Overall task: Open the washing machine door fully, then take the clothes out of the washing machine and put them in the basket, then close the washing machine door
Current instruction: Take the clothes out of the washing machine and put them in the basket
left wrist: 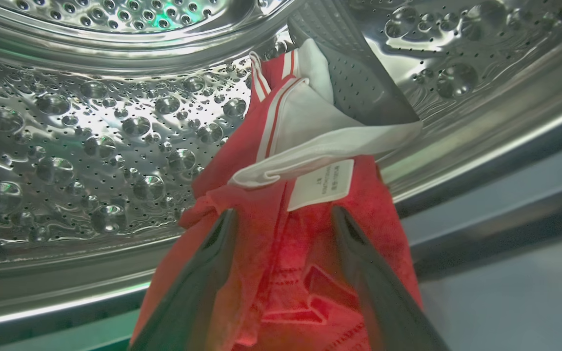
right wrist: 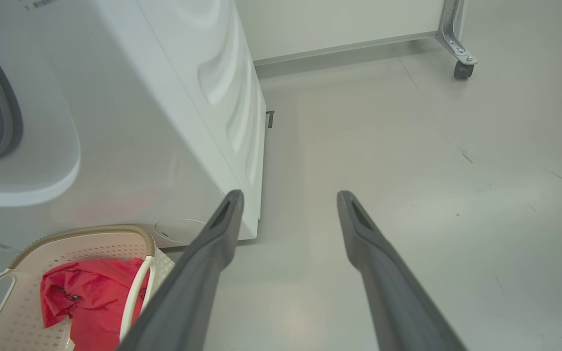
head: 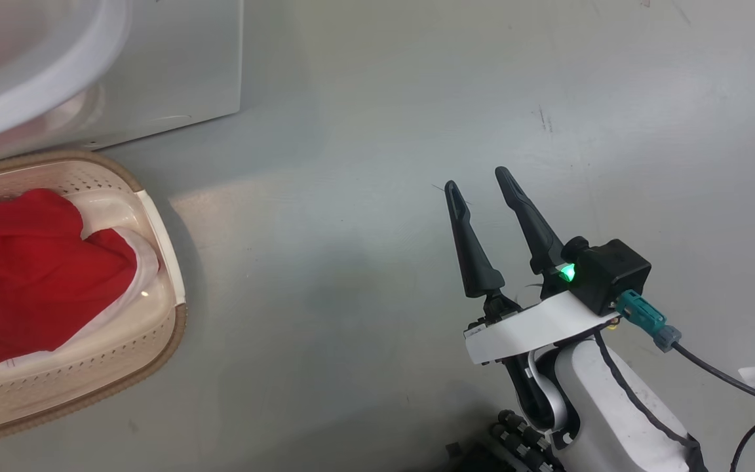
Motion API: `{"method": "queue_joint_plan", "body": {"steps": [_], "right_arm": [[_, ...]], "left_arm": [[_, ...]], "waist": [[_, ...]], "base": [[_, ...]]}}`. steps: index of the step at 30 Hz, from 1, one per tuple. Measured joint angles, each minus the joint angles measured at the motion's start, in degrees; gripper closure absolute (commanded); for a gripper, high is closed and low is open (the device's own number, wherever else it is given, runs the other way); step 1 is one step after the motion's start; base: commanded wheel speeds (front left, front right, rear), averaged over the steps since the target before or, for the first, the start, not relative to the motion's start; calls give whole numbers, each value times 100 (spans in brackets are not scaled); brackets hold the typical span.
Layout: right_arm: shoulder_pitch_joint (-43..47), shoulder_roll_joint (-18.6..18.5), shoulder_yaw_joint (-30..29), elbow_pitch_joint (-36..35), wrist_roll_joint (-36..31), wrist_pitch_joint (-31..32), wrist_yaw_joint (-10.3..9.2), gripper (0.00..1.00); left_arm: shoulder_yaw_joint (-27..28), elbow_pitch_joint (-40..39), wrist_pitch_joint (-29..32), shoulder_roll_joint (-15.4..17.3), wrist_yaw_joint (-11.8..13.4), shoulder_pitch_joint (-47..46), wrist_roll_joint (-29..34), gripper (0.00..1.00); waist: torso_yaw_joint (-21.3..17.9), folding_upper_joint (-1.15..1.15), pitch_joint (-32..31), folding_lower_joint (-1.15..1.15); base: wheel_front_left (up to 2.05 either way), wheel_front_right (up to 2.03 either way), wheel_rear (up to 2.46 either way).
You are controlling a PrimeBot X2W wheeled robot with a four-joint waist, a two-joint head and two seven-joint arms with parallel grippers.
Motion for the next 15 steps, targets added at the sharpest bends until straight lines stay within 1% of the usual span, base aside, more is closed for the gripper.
{"method": "queue_joint_plan", "body": {"steps": [2,6,7,8,9,10,15], "right_arm": [[-1,0,1,-1,0,0,-32,0],[-8,0,1,-9,0,0,-33,0],[-12,0,1,-11,0,0,-33,0],[-23,0,2,-12,0,0,-33,0],[-38,-1,2,-13,0,0,-34,0],[-54,0,2,-18,0,0,-34,0],[-101,-1,2,-27,0,0,-35,0]], "left_arm": [[-13,68,51,1,0,-54,0,0],[-43,166,110,-2,0,-141,-1,0],[-45,178,141,-7,0,-158,-2,6],[-48,204,155,-10,0,-187,-2,40],[-54,229,170,-14,0,-209,-2,65],[-60,250,170,-20,0,-229,-2,100],[-105,319,198,-68,0,-279,-3,100]], "waist": [[0,0,14,0],[3,0,39,0],[4,0,44,0],[5,0,49,0],[6,0,54,0],[9,0,57,0],[21,0,63,0]], "base": [[0,0,0],[0,0,0],[0,0,0],[0,0,0],[0,0,0],[0,0,0],[0,0,0]]}}
